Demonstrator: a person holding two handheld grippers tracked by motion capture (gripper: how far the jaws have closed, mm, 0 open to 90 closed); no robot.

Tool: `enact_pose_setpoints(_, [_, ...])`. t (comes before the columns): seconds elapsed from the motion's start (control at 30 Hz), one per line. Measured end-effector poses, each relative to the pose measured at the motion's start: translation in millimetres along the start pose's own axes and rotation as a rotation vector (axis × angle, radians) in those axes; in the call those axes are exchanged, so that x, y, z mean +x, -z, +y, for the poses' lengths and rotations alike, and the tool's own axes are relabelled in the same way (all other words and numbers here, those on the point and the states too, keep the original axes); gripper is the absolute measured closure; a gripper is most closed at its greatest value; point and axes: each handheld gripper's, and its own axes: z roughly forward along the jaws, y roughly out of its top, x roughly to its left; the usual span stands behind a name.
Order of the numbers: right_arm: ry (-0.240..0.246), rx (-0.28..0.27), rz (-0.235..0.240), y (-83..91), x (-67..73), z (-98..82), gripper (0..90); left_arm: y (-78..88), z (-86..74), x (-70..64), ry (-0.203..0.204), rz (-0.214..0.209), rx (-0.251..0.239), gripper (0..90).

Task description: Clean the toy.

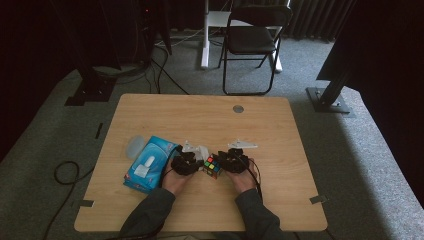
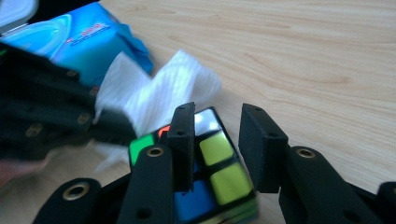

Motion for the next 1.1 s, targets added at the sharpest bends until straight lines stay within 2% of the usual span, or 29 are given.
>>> enact_pose_setpoints(0.13, [0.003,0.011,-0.033,0.7,0.4,1.9,59.4,-0.8,-1.7,-0.6,0.004,-0.005,-0.001,85.0])
enact_pose_setpoints(0.27, [-0.007,0.004,-0.053,9.2,-0.1,1.3,58.3,-0.3,-2.2,0.5,0.011,0.000,-0.003,84.8])
enact_pose_setpoints(0.37, [-0.036,-0.005,-0.058,17.1,-4.0,1.0,59.0,0.9,-1.4,0.7,0.011,0.004,-0.008,84.8])
enact_pose_setpoints(0.6, [-0.074,0.037,-0.052,16.4,-7.3,-3.3,62.1,4.8,2.7,0.3,0.010,-0.003,-0.035,84.9])
enact_pose_setpoints(0.8, [-0.089,0.023,-0.032,12.9,-11.1,-2.4,65.7,6.9,6.3,1.6,0.010,-0.002,-0.041,84.9])
enact_pose_setpoints(1.1, [-0.080,0.011,-0.039,9.6,-10.2,-1.3,67.9,7.9,7.6,-1.8,0.008,-0.012,-0.053,85.2])
